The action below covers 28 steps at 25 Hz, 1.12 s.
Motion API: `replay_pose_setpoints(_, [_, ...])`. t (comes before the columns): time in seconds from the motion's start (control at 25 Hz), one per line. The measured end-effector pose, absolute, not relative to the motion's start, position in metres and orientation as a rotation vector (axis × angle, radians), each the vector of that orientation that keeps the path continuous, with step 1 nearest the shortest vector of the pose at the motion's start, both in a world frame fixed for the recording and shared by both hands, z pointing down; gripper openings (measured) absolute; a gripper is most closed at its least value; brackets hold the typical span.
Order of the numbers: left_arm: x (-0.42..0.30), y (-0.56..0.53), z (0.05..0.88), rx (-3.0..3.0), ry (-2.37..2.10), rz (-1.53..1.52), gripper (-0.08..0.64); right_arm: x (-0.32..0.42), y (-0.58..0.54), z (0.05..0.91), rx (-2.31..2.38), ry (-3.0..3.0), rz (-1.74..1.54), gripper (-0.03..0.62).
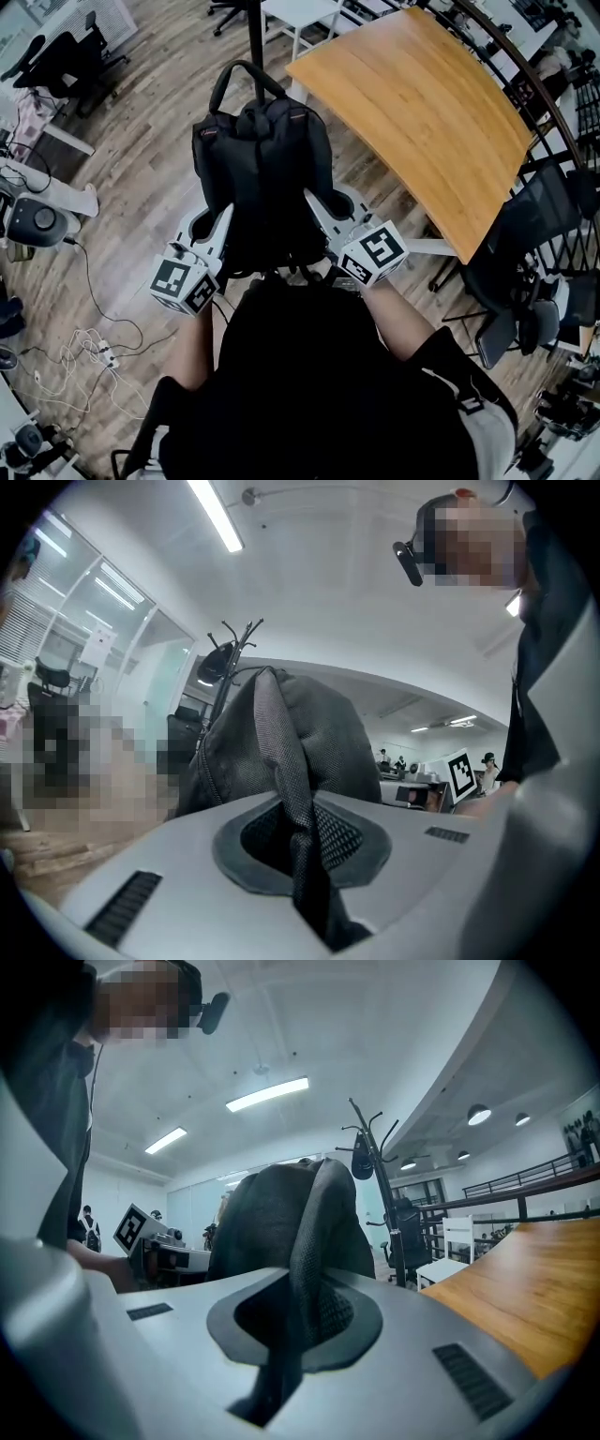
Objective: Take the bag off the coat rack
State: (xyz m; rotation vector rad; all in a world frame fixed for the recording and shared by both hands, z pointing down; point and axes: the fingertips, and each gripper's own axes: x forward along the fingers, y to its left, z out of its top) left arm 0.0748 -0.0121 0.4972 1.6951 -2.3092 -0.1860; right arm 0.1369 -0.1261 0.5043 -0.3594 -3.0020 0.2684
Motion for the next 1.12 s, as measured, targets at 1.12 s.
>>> replay_pose_setpoints(1.12, [0.165, -0.026, 0.517, 1.557, -2.341, -0.162, 0.038, 0.219, -0.147, 0.525, -0.381, -2.995, 0.352, 0.041])
